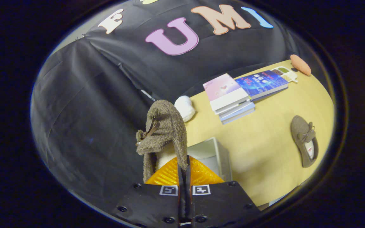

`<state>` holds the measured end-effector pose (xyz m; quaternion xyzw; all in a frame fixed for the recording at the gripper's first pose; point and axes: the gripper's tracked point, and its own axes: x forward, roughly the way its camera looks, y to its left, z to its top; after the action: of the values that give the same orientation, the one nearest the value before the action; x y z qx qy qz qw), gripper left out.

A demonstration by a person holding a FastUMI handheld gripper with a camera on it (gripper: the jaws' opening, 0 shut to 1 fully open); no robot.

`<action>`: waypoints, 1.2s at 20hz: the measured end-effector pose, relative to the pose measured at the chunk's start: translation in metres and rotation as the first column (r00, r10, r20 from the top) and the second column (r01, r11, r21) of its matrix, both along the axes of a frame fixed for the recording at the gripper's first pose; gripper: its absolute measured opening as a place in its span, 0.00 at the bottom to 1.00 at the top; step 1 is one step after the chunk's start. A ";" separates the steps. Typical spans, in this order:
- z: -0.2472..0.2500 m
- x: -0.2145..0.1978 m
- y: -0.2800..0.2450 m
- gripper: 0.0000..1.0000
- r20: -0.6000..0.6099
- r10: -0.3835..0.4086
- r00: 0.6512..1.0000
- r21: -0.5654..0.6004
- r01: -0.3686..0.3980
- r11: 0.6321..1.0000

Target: Open the storage box then place both shoes into the box .Put the left shoe in first, then the right shoe, with the right side of both shoes facing outward in a uniform manner.

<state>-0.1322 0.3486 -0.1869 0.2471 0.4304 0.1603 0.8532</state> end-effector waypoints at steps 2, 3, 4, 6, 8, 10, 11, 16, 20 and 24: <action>-0.008 -0.022 0.014 0.03 -0.028 0.028 0.999 -0.004 -0.028 1.000; -0.013 -0.030 0.018 0.03 -0.043 0.041 0.998 -0.010 -0.041 0.999; -0.020 -0.036 0.022 0.03 -0.061 0.049 0.997 -0.019 -0.050 0.999; -0.033 -0.050 0.026 0.03 -0.097 0.062 0.993 -0.032 -0.066 0.997; -0.042 -0.063 0.030 0.03 -0.121 0.074 0.990 -0.054 -0.081 0.995; -0.054 -0.073 0.031 0.03 -0.142 0.085 0.986 -0.078 -0.097 0.992; -0.062 -0.072 0.031 0.03 -0.154 0.085 0.984 -0.084 -0.098 0.992; -0.088 -0.073 0.035 0.03 -0.208 0.048 0.977 -0.124 -0.075 0.989; -0.110 -0.071 0.045 0.03 -0.250 0.033 0.968 -0.156 -0.074 0.985; -0.129 -0.064 0.052 0.04 -0.268 -0.014 0.963 -0.206 -0.043 0.978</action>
<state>-0.1965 0.4008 -0.3158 0.1720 0.5583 0.0854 0.8071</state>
